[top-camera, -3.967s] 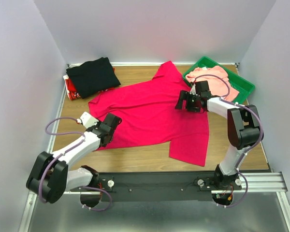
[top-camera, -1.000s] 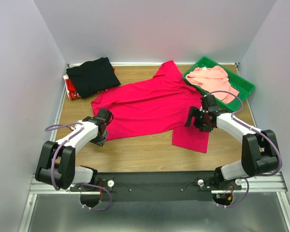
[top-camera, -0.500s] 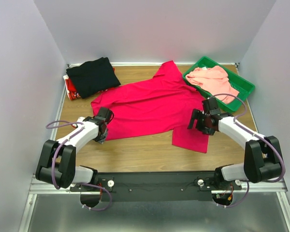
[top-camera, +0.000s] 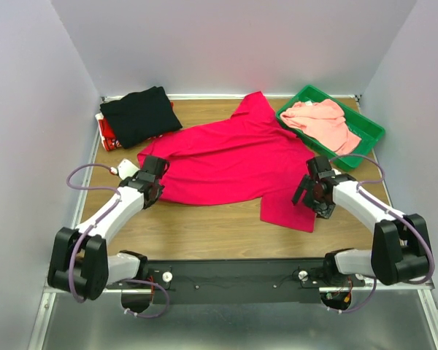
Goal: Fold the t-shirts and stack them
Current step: Fold the tshirt
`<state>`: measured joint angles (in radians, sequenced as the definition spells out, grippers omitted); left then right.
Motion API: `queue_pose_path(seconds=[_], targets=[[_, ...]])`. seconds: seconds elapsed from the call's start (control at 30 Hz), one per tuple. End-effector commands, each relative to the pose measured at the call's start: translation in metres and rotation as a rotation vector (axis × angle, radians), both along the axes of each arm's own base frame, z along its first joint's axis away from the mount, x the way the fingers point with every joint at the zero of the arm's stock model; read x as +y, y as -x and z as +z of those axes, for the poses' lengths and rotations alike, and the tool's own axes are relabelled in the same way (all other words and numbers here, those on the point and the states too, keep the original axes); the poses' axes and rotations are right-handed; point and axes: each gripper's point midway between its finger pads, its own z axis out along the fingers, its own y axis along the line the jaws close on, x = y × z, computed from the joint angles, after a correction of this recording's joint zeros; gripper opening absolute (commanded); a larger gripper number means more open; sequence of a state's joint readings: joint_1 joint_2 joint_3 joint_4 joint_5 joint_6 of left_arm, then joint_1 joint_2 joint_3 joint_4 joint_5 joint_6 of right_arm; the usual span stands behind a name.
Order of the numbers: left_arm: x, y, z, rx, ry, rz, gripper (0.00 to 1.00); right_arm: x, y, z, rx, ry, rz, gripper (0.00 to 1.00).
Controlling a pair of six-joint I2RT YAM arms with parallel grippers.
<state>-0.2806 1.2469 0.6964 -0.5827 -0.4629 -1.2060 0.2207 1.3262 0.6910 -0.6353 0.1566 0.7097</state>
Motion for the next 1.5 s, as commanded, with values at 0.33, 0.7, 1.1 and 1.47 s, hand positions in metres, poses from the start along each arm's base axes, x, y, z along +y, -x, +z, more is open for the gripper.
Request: queue_pose_path(seconds=[0.33, 0.7, 1.1, 1.47], targets=[[0.023, -0.008, 0.057, -0.202, -0.132, -0.073, 0.0, -0.01, 0.069, -0.001, 0.227, 0.014, -0.094, 0.79], [0.024, -0.015, 0.069, -0.245, -0.157, -0.097, 0.0, -0.002, 0.074, -0.002, 0.226, -0.034, -0.082, 0.56], [0.025, -0.009, 0.07, -0.255, -0.147, -0.095, 0.0, 0.013, 0.091, -0.02, 0.258, -0.105, -0.032, 0.49], [0.029, -0.001, 0.074, -0.247, -0.153, -0.073, 0.0, 0.016, 0.08, -0.01, 0.227, -0.091, -0.004, 0.0]])
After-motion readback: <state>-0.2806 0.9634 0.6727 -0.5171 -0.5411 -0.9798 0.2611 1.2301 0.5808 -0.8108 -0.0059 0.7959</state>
